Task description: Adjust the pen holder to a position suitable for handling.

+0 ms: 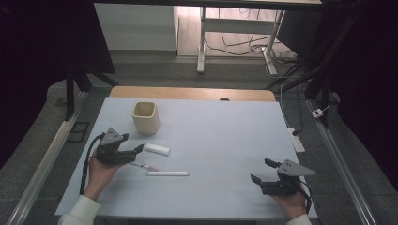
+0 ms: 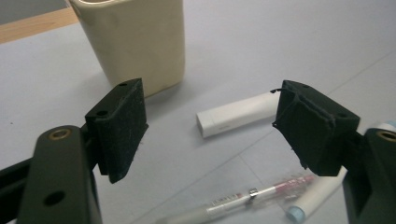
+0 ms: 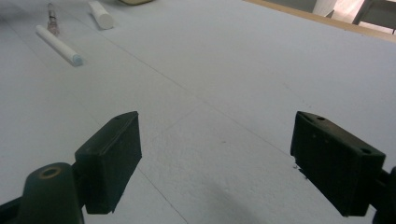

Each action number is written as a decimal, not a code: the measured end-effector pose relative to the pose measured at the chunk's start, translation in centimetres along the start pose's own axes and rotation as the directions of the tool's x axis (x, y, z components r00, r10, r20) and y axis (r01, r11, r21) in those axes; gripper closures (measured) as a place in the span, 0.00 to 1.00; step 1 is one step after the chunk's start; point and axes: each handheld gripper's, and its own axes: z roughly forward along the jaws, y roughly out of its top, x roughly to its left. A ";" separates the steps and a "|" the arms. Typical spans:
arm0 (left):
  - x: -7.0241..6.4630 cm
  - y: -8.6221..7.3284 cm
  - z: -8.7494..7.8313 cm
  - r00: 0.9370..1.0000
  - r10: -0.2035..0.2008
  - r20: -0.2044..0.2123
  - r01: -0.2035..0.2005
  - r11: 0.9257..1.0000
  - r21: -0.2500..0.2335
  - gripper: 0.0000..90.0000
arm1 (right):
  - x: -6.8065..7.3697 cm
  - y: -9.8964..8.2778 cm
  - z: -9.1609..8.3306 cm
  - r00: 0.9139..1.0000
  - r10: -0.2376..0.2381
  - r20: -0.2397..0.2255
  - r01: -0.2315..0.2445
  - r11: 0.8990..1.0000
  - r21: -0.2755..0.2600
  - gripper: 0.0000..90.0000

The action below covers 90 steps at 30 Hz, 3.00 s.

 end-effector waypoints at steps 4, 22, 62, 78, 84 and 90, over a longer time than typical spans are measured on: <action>0.7 0.2 0.4 1.000 -0.019 -0.005 0.019 1.000 0.000 0.35 | 0.0 0.0 0.1 1.000 -0.003 -0.001 0.003 1.000 0.005 0.19; 3.9 0.9 2.2 0.995 -0.073 -0.064 0.074 0.997 0.018 0.87 | 0.0 -0.1 0.3 1.000 -0.002 -0.003 0.002 1.000 0.011 0.19; 10.1 2.1 6.4 0.977 -0.177 -0.115 0.185 0.981 0.057 0.99 | 0.2 -0.4 0.2 1.000 -0.003 0.002 0.003 0.999 0.032 0.20; 11.4 2.8 8.4 0.975 -0.187 -0.117 0.197 0.976 0.091 0.99 | 0.2 -0.4 0.3 1.000 -0.002 -0.001 0.002 1.000 0.031 0.20; 11.0 3.2 9.1 0.981 -0.170 -0.097 0.179 0.979 0.093 0.99 | 0.2 -0.4 0.4 1.000 -0.003 -0.001 0.003 0.999 0.035 0.20; 10.8 3.4 9.5 0.981 -0.177 -0.081 0.184 0.979 0.085 0.99 | 0.2 -0.4 0.3 1.000 -0.003 0.002 0.002 0.999 0.032 0.20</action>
